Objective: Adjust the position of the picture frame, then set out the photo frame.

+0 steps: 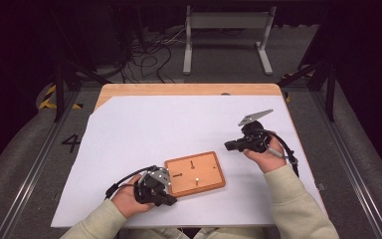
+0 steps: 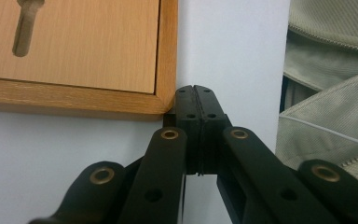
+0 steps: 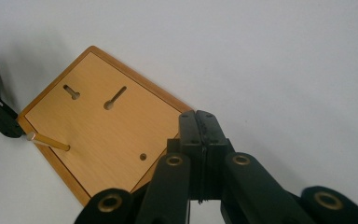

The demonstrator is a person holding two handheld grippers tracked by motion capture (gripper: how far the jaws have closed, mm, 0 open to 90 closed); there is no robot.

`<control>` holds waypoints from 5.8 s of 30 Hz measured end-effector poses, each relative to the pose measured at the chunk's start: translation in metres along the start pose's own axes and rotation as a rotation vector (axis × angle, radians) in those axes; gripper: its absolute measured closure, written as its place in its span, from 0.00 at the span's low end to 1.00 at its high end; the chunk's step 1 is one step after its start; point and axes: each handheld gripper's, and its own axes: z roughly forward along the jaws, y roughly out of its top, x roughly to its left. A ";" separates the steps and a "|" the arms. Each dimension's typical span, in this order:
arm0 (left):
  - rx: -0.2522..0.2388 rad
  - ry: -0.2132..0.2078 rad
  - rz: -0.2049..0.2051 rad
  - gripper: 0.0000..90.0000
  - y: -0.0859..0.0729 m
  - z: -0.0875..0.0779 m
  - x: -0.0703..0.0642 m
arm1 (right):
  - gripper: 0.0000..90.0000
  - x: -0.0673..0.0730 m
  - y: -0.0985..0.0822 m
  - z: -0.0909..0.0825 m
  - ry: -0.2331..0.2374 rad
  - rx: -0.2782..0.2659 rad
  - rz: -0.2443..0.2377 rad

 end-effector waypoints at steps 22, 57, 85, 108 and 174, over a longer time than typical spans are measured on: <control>-0.134 0.028 -0.066 0.98 -0.003 -0.012 0.021 | 1.00 -0.010 -0.031 -0.012 -0.034 -0.035 0.035; -0.570 0.412 -0.210 0.40 0.010 -0.065 0.054 | 0.70 -0.016 -0.075 -0.027 -0.139 -0.299 -0.017; -0.466 0.178 -0.036 0.46 0.046 -0.013 0.026 | 0.68 -0.016 -0.078 -0.028 -0.119 -0.302 -0.001; -0.269 0.192 0.120 0.86 0.053 0.027 0.019 | 0.67 -0.015 -0.080 -0.028 -0.117 -0.299 0.006; -0.114 0.655 0.638 0.93 0.043 0.043 -0.043 | 0.26 0.010 -0.018 0.052 0.183 0.063 0.102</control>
